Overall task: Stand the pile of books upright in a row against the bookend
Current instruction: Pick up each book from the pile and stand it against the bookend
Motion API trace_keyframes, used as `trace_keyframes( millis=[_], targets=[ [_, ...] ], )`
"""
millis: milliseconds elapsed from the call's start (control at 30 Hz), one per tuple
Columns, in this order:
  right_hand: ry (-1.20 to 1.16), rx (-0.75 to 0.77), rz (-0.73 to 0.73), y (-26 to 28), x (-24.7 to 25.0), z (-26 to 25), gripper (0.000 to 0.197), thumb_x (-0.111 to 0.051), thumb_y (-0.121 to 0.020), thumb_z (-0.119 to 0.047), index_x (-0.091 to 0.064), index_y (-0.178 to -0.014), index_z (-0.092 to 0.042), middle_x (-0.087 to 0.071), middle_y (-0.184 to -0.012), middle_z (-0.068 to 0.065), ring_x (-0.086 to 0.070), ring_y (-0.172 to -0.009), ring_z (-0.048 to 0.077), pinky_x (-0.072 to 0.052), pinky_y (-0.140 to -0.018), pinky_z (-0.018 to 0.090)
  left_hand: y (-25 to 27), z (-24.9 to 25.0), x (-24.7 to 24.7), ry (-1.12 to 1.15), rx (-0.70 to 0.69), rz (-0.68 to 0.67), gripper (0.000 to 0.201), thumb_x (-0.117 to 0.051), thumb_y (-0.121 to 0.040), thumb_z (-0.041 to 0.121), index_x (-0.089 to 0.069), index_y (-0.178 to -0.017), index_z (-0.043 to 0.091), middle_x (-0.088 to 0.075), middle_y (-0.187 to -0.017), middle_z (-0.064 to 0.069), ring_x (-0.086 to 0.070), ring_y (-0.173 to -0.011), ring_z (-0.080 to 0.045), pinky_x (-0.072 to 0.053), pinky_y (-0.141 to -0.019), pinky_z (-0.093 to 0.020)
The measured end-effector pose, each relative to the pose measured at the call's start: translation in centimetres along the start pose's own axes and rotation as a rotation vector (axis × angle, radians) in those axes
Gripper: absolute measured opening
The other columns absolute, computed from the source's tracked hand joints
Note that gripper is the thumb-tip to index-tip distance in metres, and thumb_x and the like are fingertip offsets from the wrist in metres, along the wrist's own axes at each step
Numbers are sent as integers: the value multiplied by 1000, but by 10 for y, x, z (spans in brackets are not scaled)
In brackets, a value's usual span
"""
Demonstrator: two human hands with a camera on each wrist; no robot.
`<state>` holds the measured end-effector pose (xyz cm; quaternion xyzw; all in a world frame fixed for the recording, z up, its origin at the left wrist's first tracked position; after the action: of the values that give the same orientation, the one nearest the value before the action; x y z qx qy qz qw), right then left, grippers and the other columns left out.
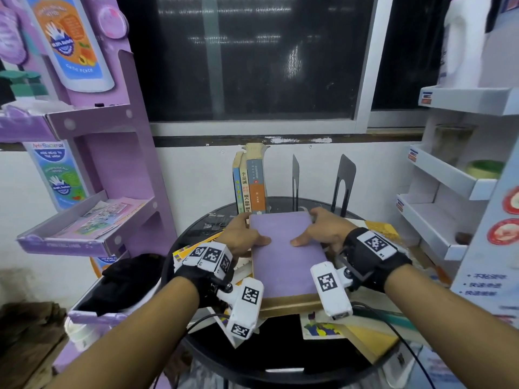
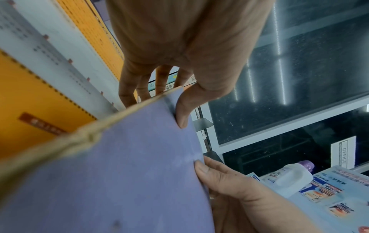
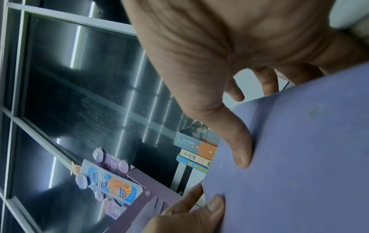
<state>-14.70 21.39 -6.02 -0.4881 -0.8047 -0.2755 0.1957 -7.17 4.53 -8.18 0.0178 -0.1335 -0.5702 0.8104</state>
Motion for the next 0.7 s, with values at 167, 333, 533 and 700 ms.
trace_keyframes(
  millis=[167,333,533,700],
  targets=[
    [-136,23,-67,4,0,-9,68,-90,-57,-12,-60,-119,-12,-69,-112,7,-66,-101,29,-53,-91,48,3,14,7,64,-79,7,71,-67,-80,-9,-42,-140,19,-59,-115,-10,-62,-97,-26,-56,-70,-38],
    [-338,103,-3,10,13,-30,74,-81,-68,4,-44,-130,-15,-60,-121,9,-60,-108,33,-52,-90,48,6,33,17,135,-170,47,76,-68,-77,-11,-43,-142,20,-60,-119,-11,-62,-103,-30,-56,-70,-38],
    [-494,288,183,23,28,-61,84,-82,-62,5,-45,-126,-34,-68,-105,8,-67,-92,28,-58,-79,47,13,76,38,219,-373,141,73,-64,-74,-17,-52,-133,24,-58,-115,3,-59,-111,-31,-56,-81,-44],
    [-349,443,322,37,22,-77,95,-86,-61,-8,-33,-133,-40,-62,-109,3,-61,-96,23,-54,-84,41,19,93,49,255,-500,184,77,-58,-73,-20,-50,-135,24,-60,-117,12,-56,-104,-8,-53,-76,-28]
  ],
)
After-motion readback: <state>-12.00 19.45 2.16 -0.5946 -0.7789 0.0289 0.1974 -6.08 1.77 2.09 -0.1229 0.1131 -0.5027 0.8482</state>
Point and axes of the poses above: each hand's wrist, its own y-axis away from the middle knuckle, its own x-axis out of the back of the hand, z = x × y, the point moved 9 cm from there along -y, towards the middle knuckle
